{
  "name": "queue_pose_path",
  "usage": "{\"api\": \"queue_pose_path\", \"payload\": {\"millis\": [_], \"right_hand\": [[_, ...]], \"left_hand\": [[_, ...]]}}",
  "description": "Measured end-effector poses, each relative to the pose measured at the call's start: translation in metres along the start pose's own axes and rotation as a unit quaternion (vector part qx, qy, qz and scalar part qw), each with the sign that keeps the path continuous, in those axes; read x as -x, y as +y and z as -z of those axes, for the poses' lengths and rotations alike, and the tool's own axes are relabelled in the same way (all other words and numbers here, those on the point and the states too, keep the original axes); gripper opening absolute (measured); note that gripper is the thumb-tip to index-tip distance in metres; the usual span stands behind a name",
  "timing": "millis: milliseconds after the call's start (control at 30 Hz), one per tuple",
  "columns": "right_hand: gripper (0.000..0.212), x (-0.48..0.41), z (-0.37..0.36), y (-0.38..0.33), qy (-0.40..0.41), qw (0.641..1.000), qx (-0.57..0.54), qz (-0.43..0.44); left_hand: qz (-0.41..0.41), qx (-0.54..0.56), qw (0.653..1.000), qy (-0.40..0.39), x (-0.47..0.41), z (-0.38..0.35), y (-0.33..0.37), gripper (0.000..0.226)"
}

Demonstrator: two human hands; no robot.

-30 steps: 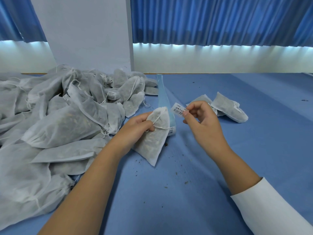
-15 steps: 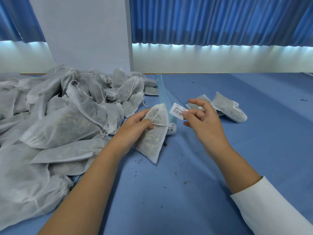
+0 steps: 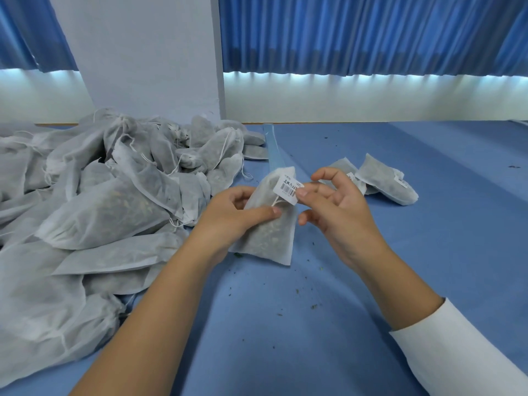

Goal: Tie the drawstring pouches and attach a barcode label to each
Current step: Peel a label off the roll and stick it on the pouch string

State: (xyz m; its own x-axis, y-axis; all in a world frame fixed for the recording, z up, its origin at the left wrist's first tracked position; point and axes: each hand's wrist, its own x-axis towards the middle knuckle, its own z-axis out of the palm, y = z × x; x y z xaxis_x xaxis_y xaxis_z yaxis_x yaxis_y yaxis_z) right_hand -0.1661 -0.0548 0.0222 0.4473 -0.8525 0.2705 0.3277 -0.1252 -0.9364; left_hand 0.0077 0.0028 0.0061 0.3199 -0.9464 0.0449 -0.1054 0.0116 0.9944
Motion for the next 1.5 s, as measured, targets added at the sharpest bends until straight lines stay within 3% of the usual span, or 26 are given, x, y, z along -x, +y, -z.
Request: {"api": "queue_pose_path", "payload": {"millis": [300,633,1067,1333,1500], "right_hand": [[0.019,0.0,-0.001,-0.003,0.037,0.998,-0.034,-0.023],[0.028,0.0,0.003,-0.002,-0.014,0.991,0.131,-0.023],[0.032,-0.002,0.005,0.003,0.045,0.986,0.163,-0.014],[0.032,0.0,0.005,0.002,0.043,0.982,0.183,-0.011],[0.032,0.001,0.003,0.004,0.037,0.979,0.199,-0.013]], "left_hand": [[0.015,0.028,0.998,-0.062,0.008,-0.008,0.004,0.043],[0.04,0.07,0.996,-0.031,0.008,-0.006,0.007,0.047],[0.057,0.064,0.995,-0.045,0.013,-0.013,0.011,0.047],[0.058,0.052,0.996,-0.035,0.019,-0.017,0.018,0.035],[0.016,0.006,0.999,0.04,0.016,-0.021,0.014,0.021]]}}
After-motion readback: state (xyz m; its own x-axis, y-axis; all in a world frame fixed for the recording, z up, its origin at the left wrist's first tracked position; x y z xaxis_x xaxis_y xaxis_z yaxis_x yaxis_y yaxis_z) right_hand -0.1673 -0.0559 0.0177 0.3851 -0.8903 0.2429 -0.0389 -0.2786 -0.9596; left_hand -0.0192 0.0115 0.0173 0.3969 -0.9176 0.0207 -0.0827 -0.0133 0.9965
